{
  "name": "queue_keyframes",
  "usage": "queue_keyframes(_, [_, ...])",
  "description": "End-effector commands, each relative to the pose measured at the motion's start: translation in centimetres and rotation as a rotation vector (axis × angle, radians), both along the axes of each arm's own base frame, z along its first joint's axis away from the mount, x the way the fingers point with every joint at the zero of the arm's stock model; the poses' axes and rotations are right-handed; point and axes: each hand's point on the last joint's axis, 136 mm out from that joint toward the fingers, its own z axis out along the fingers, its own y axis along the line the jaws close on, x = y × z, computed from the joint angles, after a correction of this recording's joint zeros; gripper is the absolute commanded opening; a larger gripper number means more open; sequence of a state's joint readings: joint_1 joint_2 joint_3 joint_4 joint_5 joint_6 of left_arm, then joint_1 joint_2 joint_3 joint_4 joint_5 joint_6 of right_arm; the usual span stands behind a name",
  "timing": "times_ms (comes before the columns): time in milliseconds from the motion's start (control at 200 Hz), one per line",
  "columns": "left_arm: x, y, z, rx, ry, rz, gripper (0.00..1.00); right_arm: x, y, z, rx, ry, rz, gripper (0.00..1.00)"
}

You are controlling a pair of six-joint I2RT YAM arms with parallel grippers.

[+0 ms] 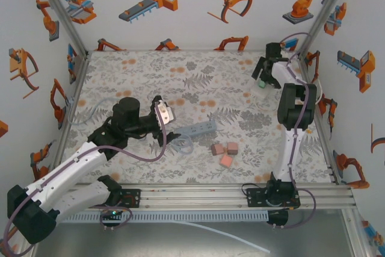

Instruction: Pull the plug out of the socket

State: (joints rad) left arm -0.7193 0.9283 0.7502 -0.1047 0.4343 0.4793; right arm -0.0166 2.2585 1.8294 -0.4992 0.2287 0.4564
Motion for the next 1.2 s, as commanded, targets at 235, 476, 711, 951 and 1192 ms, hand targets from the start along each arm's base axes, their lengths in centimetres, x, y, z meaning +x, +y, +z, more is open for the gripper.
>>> queue_keyframes(235, [-0.5, 0.2, 1.0, -0.036, 0.001, -0.008, 0.97, -1.4, -0.2, -1.2, 0.006, 0.084, -0.016, 0.81])
queue_keyframes(476, [-0.5, 0.3, 1.0, -0.035, 0.003, -0.004, 0.97, -1.1, 0.9, -0.3, 0.035, 0.024, 0.062, 0.60])
queue_keyframes(711, [-0.4, 0.4, 1.3, -0.041, -0.004, 0.002, 0.97, -1.4, 5.2, 3.4, -0.019, -0.107, 0.380, 0.55])
queue_keyframes(951, [-0.4, 0.5, 1.4, -0.046, 0.000, 0.005, 0.97, -4.4, 14.1, 4.2, -0.006, -0.207, 0.900, 0.52])
queue_keyframes(1192, [-0.3, 0.6, 1.3, -0.044, -0.005, 0.013, 0.97, -8.9, 21.3, 4.8, -0.068, -0.357, 1.385, 0.48])
